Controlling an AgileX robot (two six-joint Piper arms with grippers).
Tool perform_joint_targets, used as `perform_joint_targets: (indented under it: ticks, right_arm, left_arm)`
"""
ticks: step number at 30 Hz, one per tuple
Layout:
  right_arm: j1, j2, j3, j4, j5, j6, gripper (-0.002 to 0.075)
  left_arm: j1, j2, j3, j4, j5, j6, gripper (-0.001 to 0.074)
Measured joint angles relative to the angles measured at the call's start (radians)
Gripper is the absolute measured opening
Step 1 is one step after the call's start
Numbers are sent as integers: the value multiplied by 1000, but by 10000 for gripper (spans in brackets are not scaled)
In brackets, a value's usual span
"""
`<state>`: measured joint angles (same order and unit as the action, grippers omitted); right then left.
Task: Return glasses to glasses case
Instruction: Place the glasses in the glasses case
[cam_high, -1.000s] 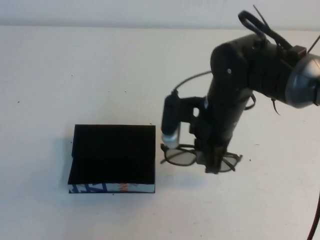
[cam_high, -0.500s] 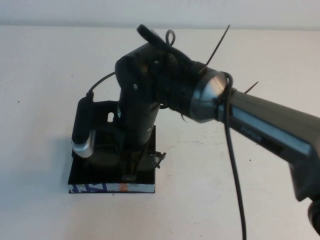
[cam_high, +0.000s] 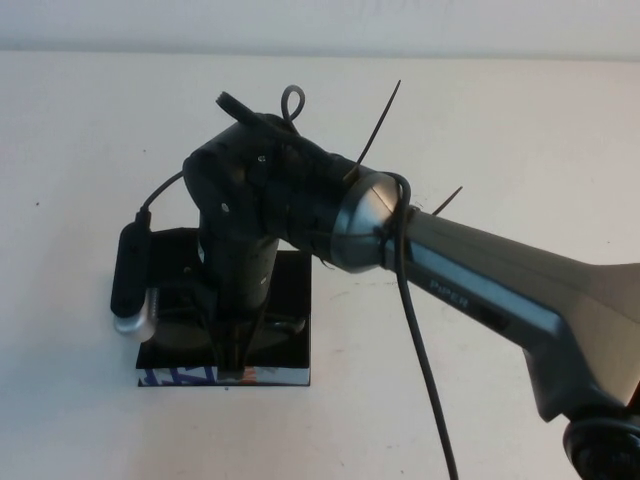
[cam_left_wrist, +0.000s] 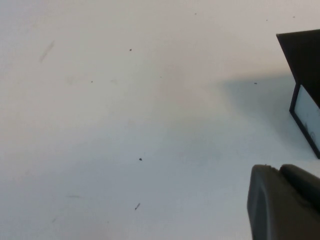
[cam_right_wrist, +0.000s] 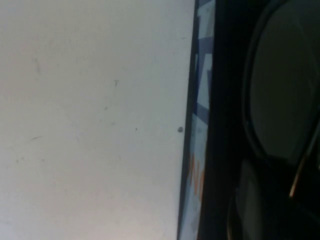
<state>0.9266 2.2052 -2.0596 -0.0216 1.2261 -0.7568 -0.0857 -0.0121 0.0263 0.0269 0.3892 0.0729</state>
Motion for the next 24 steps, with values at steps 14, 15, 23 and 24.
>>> perform_joint_targets:
  ticks: [14,15,23,24]
  right_arm:
    - [3,28,-4,-14,0,30,39]
    - [3,32,-4,-14,0,30,38]
    - [5,61,-4,-14,0,32,37]
    - [5,63,-4,-14,0,32,37]
  left_arm:
    - [0,0,0,0,0,0,-4]
    - [0,0,0,0,0,0,-4]
    - [0,0,0,0,0,0,-4]
    - [0,0,0,0,0,0,-4]
